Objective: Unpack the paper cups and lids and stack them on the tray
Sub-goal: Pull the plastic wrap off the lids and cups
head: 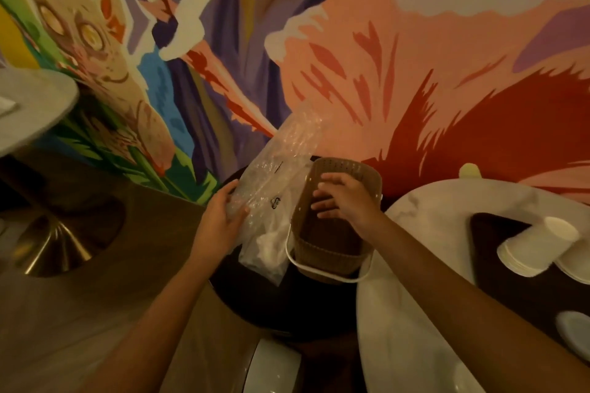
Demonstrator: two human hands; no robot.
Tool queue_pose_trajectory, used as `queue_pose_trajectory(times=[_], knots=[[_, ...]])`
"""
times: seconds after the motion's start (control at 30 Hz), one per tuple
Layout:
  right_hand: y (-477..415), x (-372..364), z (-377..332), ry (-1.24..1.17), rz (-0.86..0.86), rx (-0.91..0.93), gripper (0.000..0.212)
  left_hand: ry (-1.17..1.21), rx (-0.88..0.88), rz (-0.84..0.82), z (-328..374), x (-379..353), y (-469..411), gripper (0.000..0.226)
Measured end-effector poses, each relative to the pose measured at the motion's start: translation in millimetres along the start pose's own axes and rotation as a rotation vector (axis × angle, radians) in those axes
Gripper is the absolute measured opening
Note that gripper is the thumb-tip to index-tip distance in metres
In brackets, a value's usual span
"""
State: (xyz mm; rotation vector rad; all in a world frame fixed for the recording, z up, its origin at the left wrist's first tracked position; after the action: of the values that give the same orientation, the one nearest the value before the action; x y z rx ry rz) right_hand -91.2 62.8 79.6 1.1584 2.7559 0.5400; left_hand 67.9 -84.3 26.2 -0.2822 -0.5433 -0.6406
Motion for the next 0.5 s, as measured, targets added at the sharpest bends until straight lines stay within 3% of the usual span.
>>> queue_pose_trajectory(times=[0.13,0.37,0.5], knots=[[-11,8,13,0.087,0.067,-0.021,0.014,-0.145,0.069,-0.059,-32,-36,-36,0.053],[-24,25,31,0.181,0.105,0.014,0.018,-0.600,0.148,-0.469,-84,-103,-50,0.051],[-27,26,39,0.173,0.109,0.014,0.020,-0.687,0.194,-0.705,-99,-123,-38,0.050]])
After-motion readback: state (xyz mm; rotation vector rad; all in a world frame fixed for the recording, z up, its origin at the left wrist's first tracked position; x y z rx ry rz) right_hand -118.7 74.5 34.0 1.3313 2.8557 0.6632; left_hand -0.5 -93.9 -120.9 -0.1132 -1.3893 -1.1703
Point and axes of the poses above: each hand's wrist, its own y-axis away from the middle knuckle, its own x-axis out of the back of the hand, z = x × y, the point moved 2 cm from there along -y, towards the middle knuckle
